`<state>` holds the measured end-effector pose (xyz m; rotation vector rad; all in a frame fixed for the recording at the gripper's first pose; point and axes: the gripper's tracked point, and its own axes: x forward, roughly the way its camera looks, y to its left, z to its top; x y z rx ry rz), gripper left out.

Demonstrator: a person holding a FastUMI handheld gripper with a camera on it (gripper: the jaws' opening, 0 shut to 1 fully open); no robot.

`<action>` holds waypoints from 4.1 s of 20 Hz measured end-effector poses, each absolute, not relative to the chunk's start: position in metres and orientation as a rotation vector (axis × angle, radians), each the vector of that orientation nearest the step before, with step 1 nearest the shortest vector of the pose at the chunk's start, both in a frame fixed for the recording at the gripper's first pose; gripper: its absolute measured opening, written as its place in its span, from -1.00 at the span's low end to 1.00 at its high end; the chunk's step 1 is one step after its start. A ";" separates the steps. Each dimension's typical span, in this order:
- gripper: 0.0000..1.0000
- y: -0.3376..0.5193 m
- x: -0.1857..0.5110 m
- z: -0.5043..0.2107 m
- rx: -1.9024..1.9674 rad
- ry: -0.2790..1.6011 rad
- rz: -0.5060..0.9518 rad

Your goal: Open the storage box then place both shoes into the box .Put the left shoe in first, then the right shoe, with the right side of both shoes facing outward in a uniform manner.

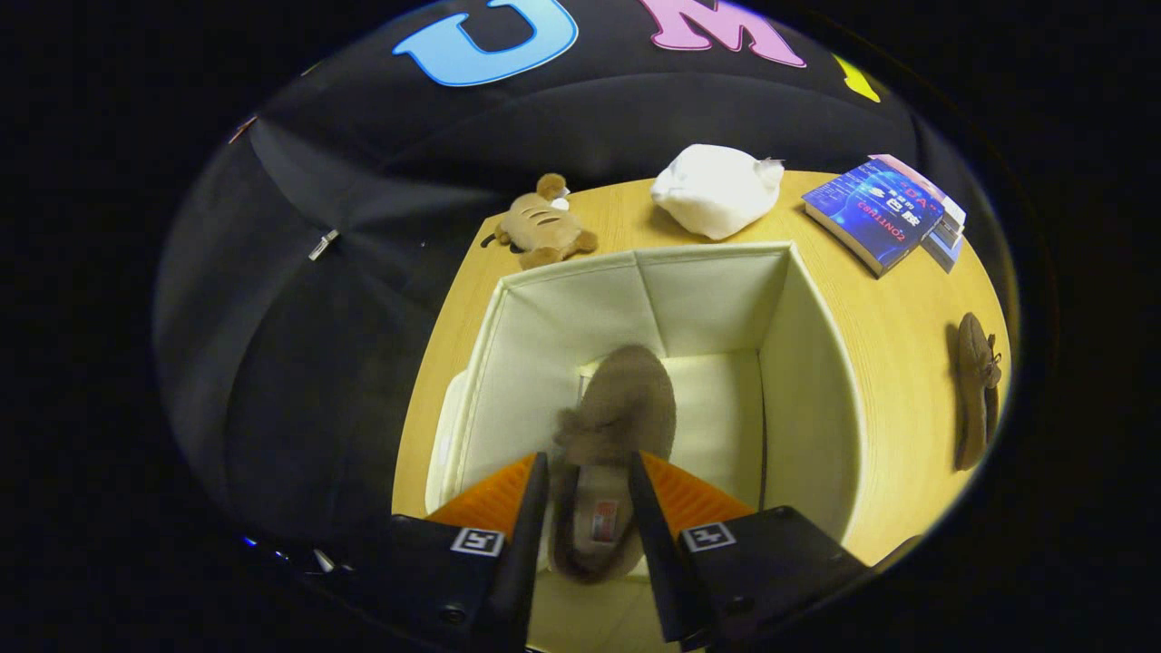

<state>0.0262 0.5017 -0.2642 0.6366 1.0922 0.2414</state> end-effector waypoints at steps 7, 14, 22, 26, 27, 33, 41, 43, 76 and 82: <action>0.40 0.492 0.030 -0.255 0.644 1.059 0.249; 0.59 0.457 0.033 -0.215 0.654 0.978 0.285; 0.62 0.304 0.015 -0.217 0.436 0.850 0.214; 0.62 0.198 -0.003 -0.251 0.320 0.839 0.109; 0.62 0.172 -0.011 -0.264 0.299 0.853 0.082; 0.61 0.057 -0.064 -0.352 0.230 0.963 -0.038; 0.50 0.027 -0.090 -0.449 0.183 1.098 -0.012; 0.45 0.029 -0.079 -0.461 0.158 1.096 0.000; -0.85 0.339 0.034 -0.192 0.497 0.884 0.128; -0.85 0.384 0.026 -0.226 0.306 0.971 0.100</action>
